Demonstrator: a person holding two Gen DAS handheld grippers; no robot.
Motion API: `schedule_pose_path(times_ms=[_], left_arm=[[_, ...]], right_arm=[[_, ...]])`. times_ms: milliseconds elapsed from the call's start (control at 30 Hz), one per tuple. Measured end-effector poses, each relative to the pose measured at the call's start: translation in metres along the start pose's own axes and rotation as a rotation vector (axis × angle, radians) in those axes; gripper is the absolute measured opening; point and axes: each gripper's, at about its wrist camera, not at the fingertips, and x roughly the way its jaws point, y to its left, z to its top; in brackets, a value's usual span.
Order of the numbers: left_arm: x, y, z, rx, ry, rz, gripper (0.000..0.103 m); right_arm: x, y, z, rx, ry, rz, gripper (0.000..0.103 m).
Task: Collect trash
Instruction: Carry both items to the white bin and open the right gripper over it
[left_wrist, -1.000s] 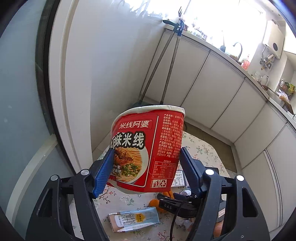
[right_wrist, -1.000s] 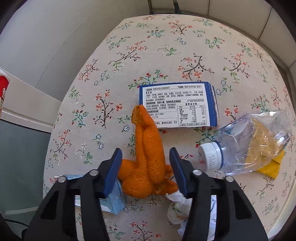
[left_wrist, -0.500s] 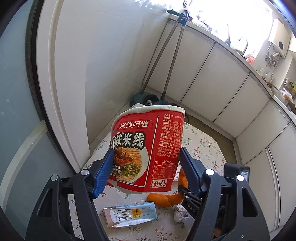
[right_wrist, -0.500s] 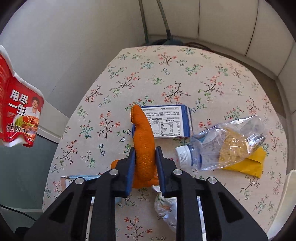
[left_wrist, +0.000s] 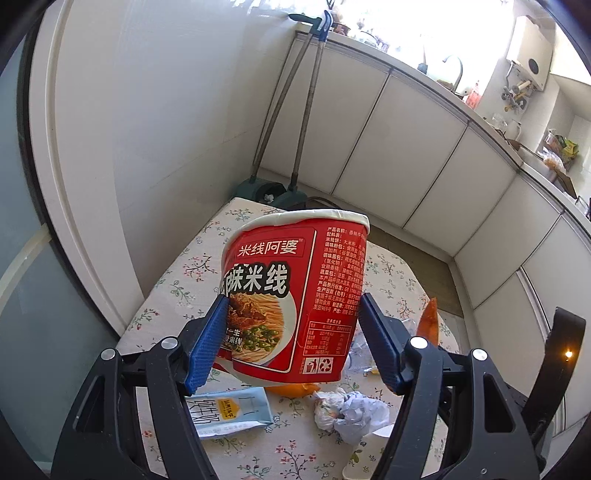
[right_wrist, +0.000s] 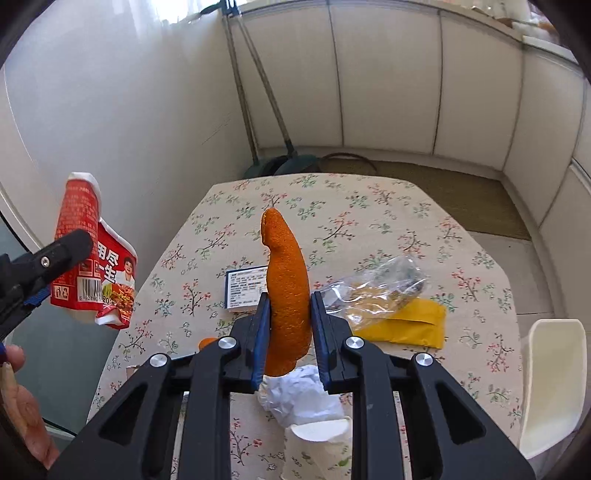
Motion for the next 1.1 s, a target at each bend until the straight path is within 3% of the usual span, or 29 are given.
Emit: schedule_pose_path(times_ms=[600,1100], left_arm=[[-0.008,-0.087,-0.049,0.142,-0.009,-0.097,0.068],[0.001,-0.180,-0.094,0.249,0.040,-0.171,0.068]], right_arm=[[-0.097,-0.089,-0.043,0.078,-0.182,-0.131,0.022],[-0.140,-0.193,-0.070,0.202,-0.240,-0.254,0.022]])
